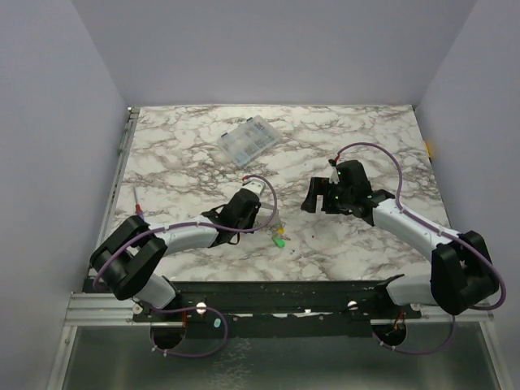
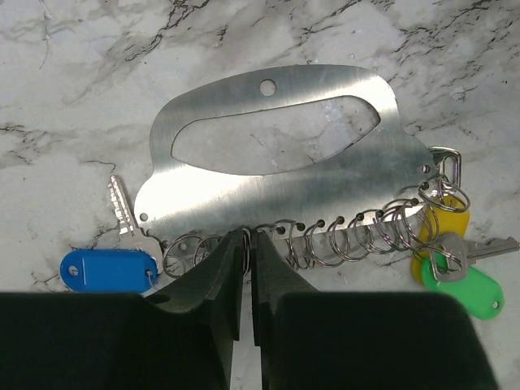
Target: Put the keys on the keyring
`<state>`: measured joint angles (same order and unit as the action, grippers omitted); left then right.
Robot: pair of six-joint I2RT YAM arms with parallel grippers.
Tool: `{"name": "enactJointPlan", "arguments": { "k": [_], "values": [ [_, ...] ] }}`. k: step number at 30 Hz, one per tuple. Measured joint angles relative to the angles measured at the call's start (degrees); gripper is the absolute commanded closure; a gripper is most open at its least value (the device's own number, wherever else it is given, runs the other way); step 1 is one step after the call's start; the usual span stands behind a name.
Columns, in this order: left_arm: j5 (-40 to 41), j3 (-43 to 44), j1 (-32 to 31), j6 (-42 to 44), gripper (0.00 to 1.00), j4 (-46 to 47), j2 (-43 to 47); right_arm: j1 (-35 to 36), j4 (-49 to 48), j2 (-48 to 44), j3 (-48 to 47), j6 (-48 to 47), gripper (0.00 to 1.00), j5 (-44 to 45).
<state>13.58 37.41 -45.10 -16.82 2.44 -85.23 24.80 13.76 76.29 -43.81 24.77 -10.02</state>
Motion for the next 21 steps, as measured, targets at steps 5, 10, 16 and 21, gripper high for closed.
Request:
{"name": "enactJointPlan", "arguments": {
  "k": [5,10,16,21],
  "values": [
    [0.4,0.5,-0.4,0.4,1.00,0.1,0.1,0.0,0.0,0.4,0.0,0.0,0.08,-0.1],
    [1.0,0.5,-0.4,0.6,0.84,0.1,0.3,0.0,0.0,0.7,0.0,-0.3,0.08,-0.2],
    [1.5,0.5,-0.4,0.8,0.72,0.1,0.4,0.0,0.0,1.0,0.0,-0.4,0.08,-0.3],
    [2.1,0.5,-0.4,0.7,0.75,0.1,0.4,0.0,0.0,1.1,0.0,-0.4,0.08,-0.4]
  ]
}}
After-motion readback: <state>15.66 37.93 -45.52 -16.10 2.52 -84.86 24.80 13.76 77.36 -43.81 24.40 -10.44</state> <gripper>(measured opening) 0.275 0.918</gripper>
